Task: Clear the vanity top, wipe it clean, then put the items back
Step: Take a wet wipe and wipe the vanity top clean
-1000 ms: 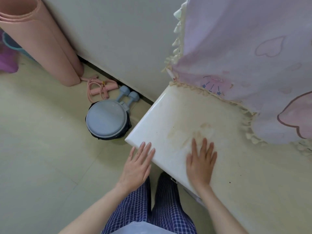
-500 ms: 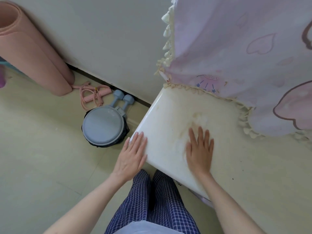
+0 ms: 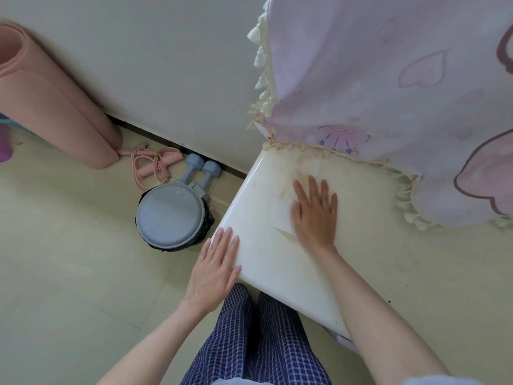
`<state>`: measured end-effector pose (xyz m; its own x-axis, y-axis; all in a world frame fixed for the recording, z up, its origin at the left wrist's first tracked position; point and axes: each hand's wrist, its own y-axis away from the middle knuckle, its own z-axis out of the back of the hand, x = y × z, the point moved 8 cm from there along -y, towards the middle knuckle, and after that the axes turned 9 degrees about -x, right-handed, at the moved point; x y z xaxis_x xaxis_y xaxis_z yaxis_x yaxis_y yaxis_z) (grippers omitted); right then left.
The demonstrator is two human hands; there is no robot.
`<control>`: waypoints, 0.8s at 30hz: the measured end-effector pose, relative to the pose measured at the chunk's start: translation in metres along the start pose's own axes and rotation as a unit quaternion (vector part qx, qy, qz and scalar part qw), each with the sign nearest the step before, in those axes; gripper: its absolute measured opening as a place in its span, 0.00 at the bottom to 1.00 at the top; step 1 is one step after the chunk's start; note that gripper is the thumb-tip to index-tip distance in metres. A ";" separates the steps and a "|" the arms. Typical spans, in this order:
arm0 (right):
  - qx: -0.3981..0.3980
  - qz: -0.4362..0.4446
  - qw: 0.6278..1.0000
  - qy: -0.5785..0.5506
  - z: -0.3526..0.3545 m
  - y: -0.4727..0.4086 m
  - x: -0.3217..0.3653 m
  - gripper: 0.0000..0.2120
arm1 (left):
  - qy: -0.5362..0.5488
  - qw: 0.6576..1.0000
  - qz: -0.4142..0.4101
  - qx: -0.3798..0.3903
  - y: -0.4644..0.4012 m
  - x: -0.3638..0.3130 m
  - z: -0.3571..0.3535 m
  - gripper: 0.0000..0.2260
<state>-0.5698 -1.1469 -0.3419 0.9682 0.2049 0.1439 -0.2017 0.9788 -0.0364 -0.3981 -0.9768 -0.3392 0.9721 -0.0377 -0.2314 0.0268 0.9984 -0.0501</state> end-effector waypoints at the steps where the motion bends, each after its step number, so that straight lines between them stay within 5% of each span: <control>1: 0.001 -0.020 1.000 0.003 0.001 0.008 -0.006 0.26 | 0.002 1.000 0.001 0.000 -0.001 0.001 0.000 0.25; 5: 0.035 -0.033 0.999 -0.009 -0.008 0.006 0.018 0.28 | 0.015 1.000 0.007 0.010 0.000 0.002 -0.002 0.25; 13: 0.035 0.159 0.986 -0.030 -0.012 0.042 0.101 0.24 | 0.026 0.999 0.037 0.006 0.004 0.000 0.003 0.25; 24: 0.056 0.243 0.967 -0.044 -0.001 0.152 0.034 0.23 | -0.002 0.994 0.111 0.018 0.015 -0.006 -0.002 0.26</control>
<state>-0.5675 -0.9911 -0.3434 0.7396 0.6361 0.2200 -0.6496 0.7601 -0.0137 -0.4036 -0.9619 -0.3406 0.9559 0.1842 -0.2286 -0.1808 0.9829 0.0358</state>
